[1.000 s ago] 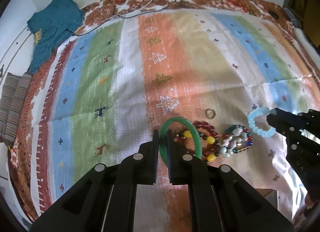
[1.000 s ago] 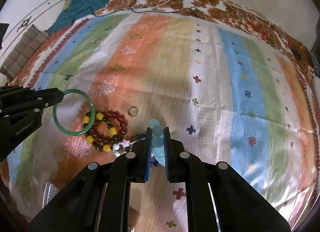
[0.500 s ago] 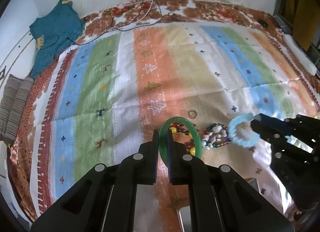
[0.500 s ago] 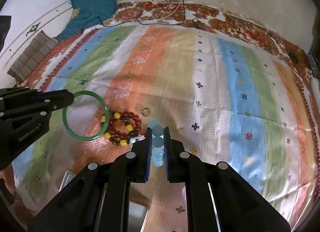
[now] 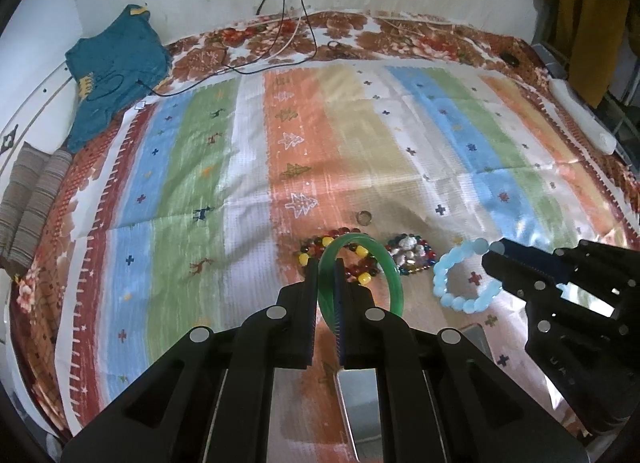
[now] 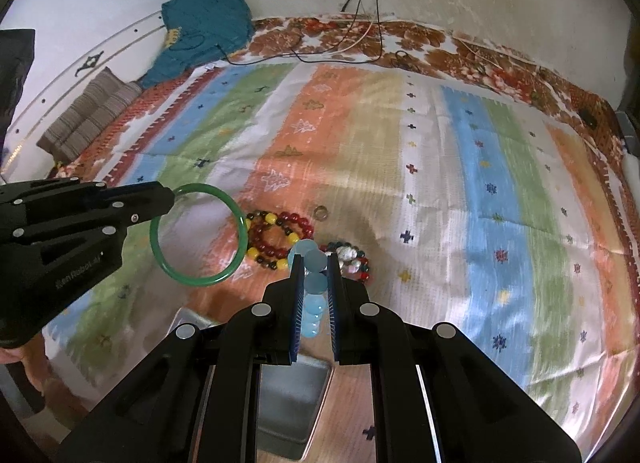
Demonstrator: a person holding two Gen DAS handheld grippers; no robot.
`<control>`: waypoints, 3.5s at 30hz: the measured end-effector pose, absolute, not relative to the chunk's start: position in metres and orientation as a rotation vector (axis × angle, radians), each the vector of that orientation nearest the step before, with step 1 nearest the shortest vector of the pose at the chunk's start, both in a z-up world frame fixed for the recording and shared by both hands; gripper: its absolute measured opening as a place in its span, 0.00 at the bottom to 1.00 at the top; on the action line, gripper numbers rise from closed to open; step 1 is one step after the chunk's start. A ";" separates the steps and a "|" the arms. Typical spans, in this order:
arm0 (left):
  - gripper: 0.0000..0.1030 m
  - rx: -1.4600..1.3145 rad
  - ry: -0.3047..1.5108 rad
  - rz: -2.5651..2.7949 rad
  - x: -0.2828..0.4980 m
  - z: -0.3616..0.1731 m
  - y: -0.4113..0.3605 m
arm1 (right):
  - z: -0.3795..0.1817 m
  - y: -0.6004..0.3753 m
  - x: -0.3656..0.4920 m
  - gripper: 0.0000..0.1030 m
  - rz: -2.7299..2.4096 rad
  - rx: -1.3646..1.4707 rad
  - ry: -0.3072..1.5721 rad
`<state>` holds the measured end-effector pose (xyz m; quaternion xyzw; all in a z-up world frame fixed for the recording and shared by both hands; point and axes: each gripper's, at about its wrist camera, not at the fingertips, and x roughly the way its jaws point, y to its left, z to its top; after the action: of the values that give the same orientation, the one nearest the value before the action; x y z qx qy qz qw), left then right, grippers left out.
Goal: Organize jewelry
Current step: 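Carry both bracelets over the silver tray and open both tools to drop them, then move both open tools back to the remaining bracelets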
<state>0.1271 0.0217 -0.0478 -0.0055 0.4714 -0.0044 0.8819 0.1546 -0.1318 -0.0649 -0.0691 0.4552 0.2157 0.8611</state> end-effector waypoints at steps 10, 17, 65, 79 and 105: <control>0.07 -0.028 0.939 -0.031 0.095 -0.037 0.017 | -0.059 -0.142 0.130 0.12 0.462 -0.124 0.950; 0.07 -0.023 0.933 -0.030 0.078 -0.036 0.013 | -0.058 -0.143 0.117 0.12 0.479 -0.124 0.946; 0.57 -0.016 1.065 0.128 0.125 -0.072 0.037 | -0.083 -0.147 0.151 0.65 0.349 -0.160 1.040; 0.57 -0.028 1.121 0.137 0.156 -0.090 0.043 | -0.099 -0.139 0.182 0.67 0.350 -0.149 1.097; 0.57 -0.012 1.219 0.134 0.206 -0.132 0.053 | -0.139 -0.097 0.203 0.67 0.439 -0.245 1.189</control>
<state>0.2064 0.0525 -0.1316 -0.0058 0.5721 0.0627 0.8178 0.2028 -0.0965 -0.1393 -0.1141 0.5541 0.2046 0.7988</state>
